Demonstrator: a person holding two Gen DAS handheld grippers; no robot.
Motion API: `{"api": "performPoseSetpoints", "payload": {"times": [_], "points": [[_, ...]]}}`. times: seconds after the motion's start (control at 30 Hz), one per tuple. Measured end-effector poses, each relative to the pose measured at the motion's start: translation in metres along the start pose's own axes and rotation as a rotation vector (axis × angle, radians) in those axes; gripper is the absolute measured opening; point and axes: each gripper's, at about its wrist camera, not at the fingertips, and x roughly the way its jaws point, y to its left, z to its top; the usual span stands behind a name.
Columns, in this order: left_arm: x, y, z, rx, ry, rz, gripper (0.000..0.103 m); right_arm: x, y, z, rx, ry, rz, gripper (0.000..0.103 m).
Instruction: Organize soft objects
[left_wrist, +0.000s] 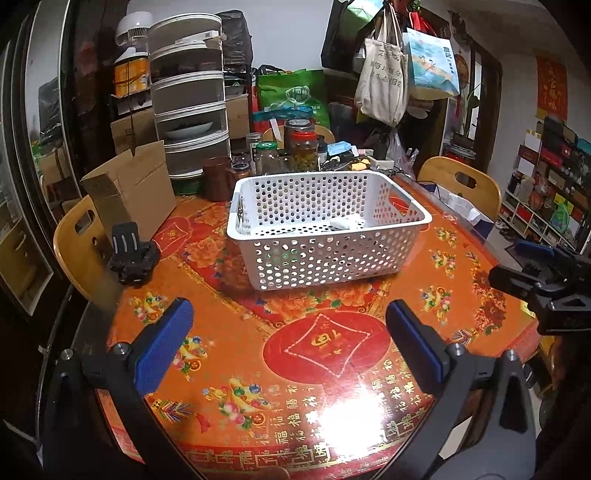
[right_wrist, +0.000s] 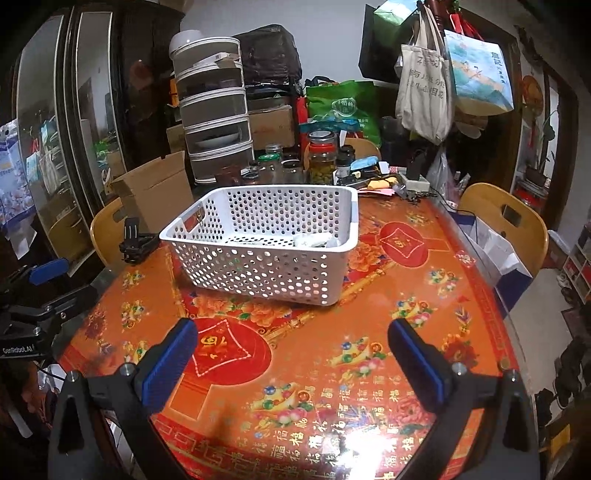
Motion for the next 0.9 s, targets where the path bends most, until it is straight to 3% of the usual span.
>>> {"api": "performPoseSetpoints", "payload": {"times": [0.9], "points": [[0.0005,-0.0014,-0.0062,-0.009,0.006,-0.014,0.103,-0.0076,-0.0006,-0.0051,-0.008,-0.009,0.008,0.102]]}}
